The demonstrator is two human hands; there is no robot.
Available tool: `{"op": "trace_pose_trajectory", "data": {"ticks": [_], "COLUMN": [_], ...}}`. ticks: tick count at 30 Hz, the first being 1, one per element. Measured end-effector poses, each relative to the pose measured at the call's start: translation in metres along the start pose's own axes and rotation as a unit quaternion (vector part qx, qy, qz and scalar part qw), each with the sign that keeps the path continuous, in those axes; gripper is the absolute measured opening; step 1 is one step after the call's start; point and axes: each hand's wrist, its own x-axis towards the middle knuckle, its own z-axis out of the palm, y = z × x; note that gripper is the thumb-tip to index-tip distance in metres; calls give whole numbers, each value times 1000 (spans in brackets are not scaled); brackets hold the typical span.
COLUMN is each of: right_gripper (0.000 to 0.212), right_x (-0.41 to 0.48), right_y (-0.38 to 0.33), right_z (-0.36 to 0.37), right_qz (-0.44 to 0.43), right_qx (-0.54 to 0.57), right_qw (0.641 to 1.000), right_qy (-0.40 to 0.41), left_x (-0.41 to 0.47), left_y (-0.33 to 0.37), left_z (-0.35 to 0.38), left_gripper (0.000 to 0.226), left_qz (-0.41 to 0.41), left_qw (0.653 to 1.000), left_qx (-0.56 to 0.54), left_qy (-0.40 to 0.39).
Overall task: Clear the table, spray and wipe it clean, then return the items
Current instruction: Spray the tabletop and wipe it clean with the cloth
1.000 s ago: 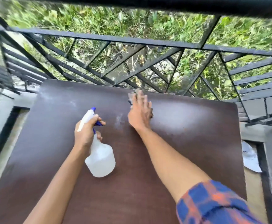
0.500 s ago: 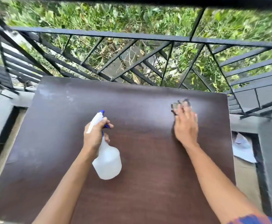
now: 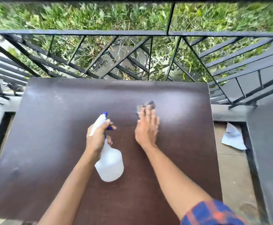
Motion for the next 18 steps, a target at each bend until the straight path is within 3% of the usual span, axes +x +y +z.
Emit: {"op": "trace_pose_trajectory", "data": {"ticks": [2, 4, 6, 7, 9, 12, 15, 18], "right_gripper": [61, 59, 56, 54, 52, 54, 56, 57], "right_x": [-16, -37, -54, -58, -53, -40, -54, -81], "right_y": [-38, -47, -21, 1, 53, 147, 201, 188], "right_z": [16, 23, 20, 15, -2, -40, -61, -52], "right_qz": [-160, -308, -392, -386, -287, -45, 147, 211], "right_qx": [-18, -44, -36, -21, -7, -31, 6, 8], "right_qw": [984, 942, 910, 916, 957, 997, 984, 971], "right_qy": [-70, -129, -130, -107, -45, 47, 99, 112], "left_x": [-11, -22, -33, -37, -42, -59, -79, -96], "left_y": [-4, -8, -16, -21, -30, -39, -42, -43], "left_z": [-6, -9, -10, -9, -6, 4, 12, 18], "left_gripper": [20, 22, 22, 23, 23, 21, 24, 24], "left_qz": [10, 24, 26, 20, 3, -4, -2, 5], "left_qw": [1000, 1000, 999, 999, 999, 999, 997, 997], "left_qx": [-4, -10, 0, 9, 30, 33, 31, 26], "left_qy": [1, -10, -24, -25, -21, -43, -67, -78]}}
